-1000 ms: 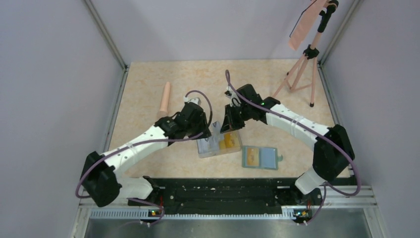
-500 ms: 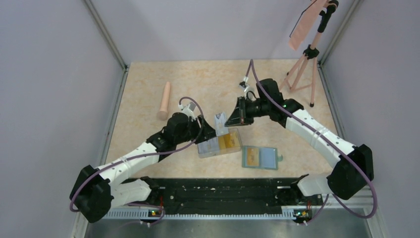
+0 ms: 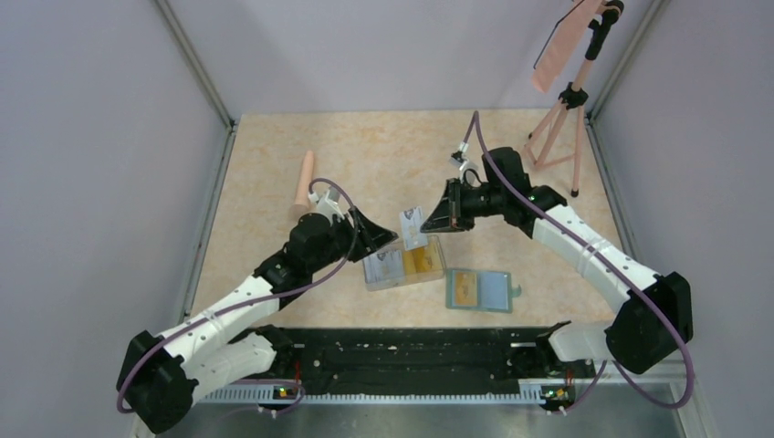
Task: Put the credit cards into the card holder
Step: Insert the credit card into the card holder.
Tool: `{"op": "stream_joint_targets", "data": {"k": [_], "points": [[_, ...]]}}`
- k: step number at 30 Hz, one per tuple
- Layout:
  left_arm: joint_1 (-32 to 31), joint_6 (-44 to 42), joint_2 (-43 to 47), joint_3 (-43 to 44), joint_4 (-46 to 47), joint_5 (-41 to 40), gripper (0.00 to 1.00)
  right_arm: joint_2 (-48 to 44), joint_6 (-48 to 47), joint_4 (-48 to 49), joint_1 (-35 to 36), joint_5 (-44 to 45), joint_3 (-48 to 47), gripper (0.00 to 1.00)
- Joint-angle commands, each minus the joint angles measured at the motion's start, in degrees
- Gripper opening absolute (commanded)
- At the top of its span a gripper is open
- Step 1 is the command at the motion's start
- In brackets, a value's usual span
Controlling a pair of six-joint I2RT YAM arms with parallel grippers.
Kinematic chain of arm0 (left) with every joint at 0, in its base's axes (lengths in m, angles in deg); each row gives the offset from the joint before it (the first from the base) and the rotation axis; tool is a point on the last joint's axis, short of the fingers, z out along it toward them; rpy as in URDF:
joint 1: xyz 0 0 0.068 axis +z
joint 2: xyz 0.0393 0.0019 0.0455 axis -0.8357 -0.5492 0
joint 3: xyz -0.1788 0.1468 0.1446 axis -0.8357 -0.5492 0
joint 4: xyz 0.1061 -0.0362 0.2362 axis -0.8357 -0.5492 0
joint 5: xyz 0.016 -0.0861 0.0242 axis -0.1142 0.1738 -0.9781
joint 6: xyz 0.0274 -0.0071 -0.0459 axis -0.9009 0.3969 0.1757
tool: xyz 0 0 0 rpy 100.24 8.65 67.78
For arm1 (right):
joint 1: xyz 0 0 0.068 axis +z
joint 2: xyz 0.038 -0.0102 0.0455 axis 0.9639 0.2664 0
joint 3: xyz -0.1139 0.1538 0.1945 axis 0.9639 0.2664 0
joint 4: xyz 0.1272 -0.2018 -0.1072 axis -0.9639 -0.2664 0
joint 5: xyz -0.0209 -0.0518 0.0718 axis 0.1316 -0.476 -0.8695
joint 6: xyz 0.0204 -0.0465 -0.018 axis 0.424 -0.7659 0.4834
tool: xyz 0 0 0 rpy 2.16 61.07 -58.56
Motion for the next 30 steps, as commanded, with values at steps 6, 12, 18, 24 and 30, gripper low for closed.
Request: {"op": "stream_joint_targets", "data": {"k": [6, 12, 18, 24, 30], "points": [[2.12, 2.29, -0.72, -0.03, 11.59, 7.57, 0.59, -1.72, -0.15, 1.86, -1.42, -1.68, 0.56, 0.00], [2.41, 5.39, -6.04, -0.56, 22.75, 13.41, 0.59, -1.72, 1.49, 4.34, -1.50, -4.82, 1.16, 0.00], [2.54, 6.30, -8.76, 0.14, 24.39, 14.60, 0.58, -2.01, 3.15, 6.10, -1.50, -6.27, 1.84, 0.00], [2.64, 6.90, -8.93, -0.19, 25.63, 15.65, 0.43, -2.07, 3.04, 6.12, -1.51, -5.77, 2.68, 0.00], [2.62, 7.48, -8.16, -0.94, 25.34, 16.21, 0.26, -1.74, 3.05, 6.18, -1.51, -4.11, 3.25, 0.00]]}}
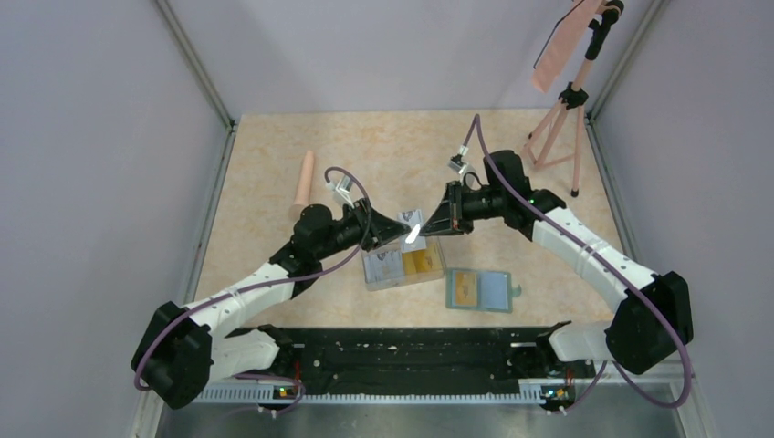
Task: Put the credit cards into the card holder
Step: Insert the credit card into the card holder.
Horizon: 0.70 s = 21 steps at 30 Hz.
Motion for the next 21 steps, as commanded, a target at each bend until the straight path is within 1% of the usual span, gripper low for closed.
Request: {"op": "stream_joint_targets", "data": {"k": [1, 3, 5, 6, 9, 11, 13, 15, 17, 21], "points": [[0.02, 0.63, 0.87, -0.60, 4.08, 1.94, 0.23, -1.27, 0.13, 2.33, -0.52, 1.09, 0.35, 0.00], [-0.06, 0.73, 0.86, -0.59, 3.72, 2.14, 0.15, -0.95, 0.11, 2.26, -0.52, 1.27, 0.32, 0.00], [-0.01, 0.68, 0.79, -0.47, 3.28, 2.22, 0.04, -0.62, 0.08, 2.25, -0.58, 1.37, 0.49, 0.00], [0.09, 0.73, 0.73, -0.43, 2.94, 2.11, 0.00, -0.51, -0.05, 2.13, -0.57, 1.59, 0.53, 0.00], [0.08, 0.38, 0.70, -0.10, 1.47, 1.81, 0.00, -0.58, -1.52, 0.15, -0.78, 3.33, 0.49, 0.00], [0.11, -0.51, 0.74, 0.74, -1.47, 1.54, 0.00, -0.41, -3.30, -2.40, -1.19, 4.85, 0.37, 0.10], [0.07, -2.38, 0.91, 2.19, -6.17, 1.11, 0.00, -0.48, -5.68, -5.35, -1.81, 7.28, 0.41, 0.24], [0.10, -4.87, 1.43, 4.57, -13.17, -0.62, 0.00, -0.43, -8.14, -8.37, -2.52, 9.65, 0.52, 0.37], [0.05, -8.75, 1.75, 7.39, -22.58, -2.86, 0.00, -0.28, -10.84, -11.10, -3.31, 12.71, 0.93, 0.48], [0.08, -14.88, 1.46, 12.47, -38.20, -6.89, 0.00, 1.09, -15.02, -16.27, -4.33, 18.40, 1.96, 0.58]]}}
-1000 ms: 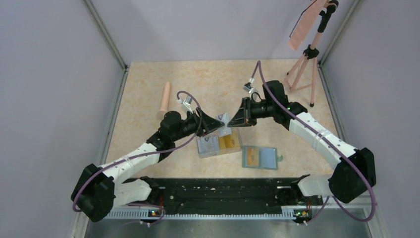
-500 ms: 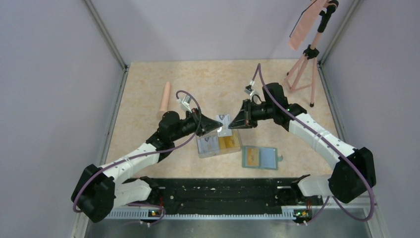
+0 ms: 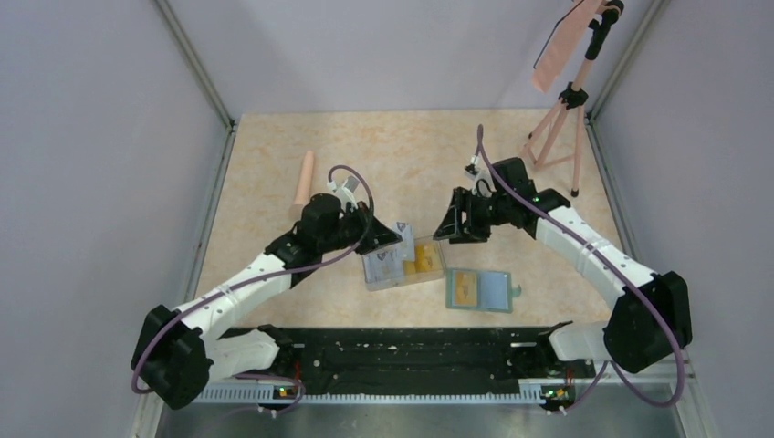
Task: Put the credit cards into the card holder
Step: Insert the credit card into the card holder.
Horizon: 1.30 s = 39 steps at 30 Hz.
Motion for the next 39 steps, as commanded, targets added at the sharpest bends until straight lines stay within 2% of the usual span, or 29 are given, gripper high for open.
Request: {"op": "stream_joint_targets", "data": {"k": [1, 5, 16, 39], "points": [[-0.18, -9.32, 1.25, 7.22, -20.00, -5.59, 0.00, 1.43, -6.77, -6.78, -1.29, 8.68, 1.09, 0.59], [-0.20, -11.35, 1.37, 9.79, -27.07, -7.50, 0.00, 3.70, -8.49, -7.14, -1.26, 11.08, 2.45, 0.62], [-0.18, -10.35, 5.29, 9.32, -27.77, -9.54, 0.00, 11.36, -8.12, -1.79, -0.06, 9.01, 2.18, 0.62], [-0.22, -9.47, 8.37, 9.98, -30.03, -10.09, 0.00, 23.65, -0.97, 3.91, 14.56, 8.70, -7.77, 0.61]]}}
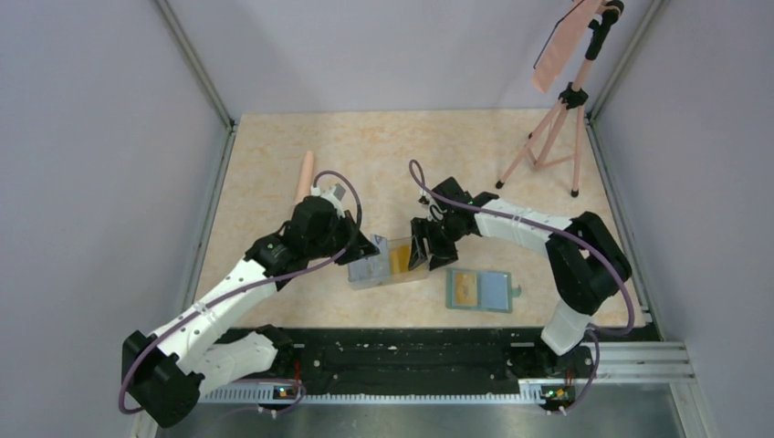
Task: Put the credit cards into the card holder
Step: Insert the credit card into the card holder.
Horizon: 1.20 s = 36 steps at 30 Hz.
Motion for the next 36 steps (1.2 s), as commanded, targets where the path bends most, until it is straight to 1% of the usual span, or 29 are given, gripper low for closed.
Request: {"op": "stream_joint_targets", "data": {"k": [1, 5, 12, 16, 19, 24, 28, 32, 34, 36], "points": [[-0.21, -0.07, 1.92, 2.30, -0.31, -0.95, 0.00, 2.45, 2.02, 3.71, 2.79, -1.33, -5.38, 0.61], [-0.20, 0.01, 2.78, 2.10, -0.49, -1.70, 0.00, 5.92, 3.74, 5.01, 5.38, -2.28, -8.92, 0.61], [-0.10, 0.01, 3.93, 2.25, -1.02, -2.98, 0.00, 11.42, 4.22, 5.09, 8.84, -3.30, -16.85, 0.65], [-0.11, -0.16, 4.51, 2.17, -1.05, -3.50, 0.00, 10.07, 2.85, 3.72, 8.69, -0.95, -17.24, 0.66], [-0.07, -0.40, 3.86, 2.08, 0.14, -2.19, 0.00, 6.85, 2.21, 3.14, 7.01, 0.62, -14.53, 0.67], [-0.15, 0.24, -0.36, 1.91, 3.78, 3.04, 0.00, -1.31, 1.15, 2.33, -0.04, 1.14, -6.09, 0.67], [-0.86, 1.74, -5.67, 1.76, 7.84, 8.52, 0.00, -10.14, -1.37, -1.74, -8.07, 1.81, 1.58, 0.67], [-3.94, 3.30, -10.31, 1.79, 12.51, 9.30, 0.00, -19.06, -3.75, -7.40, -19.52, 1.29, 7.14, 0.66], [-5.40, 4.25, -12.36, 1.84, 14.71, 9.53, 0.00, -22.36, -4.96, -10.75, -24.39, 1.37, 8.05, 0.66], [-6.80, 4.79, -14.52, 2.30, 16.34, 9.89, 0.00, -24.83, -5.80, -14.08, -27.80, 2.40, 8.23, 0.66]]}}
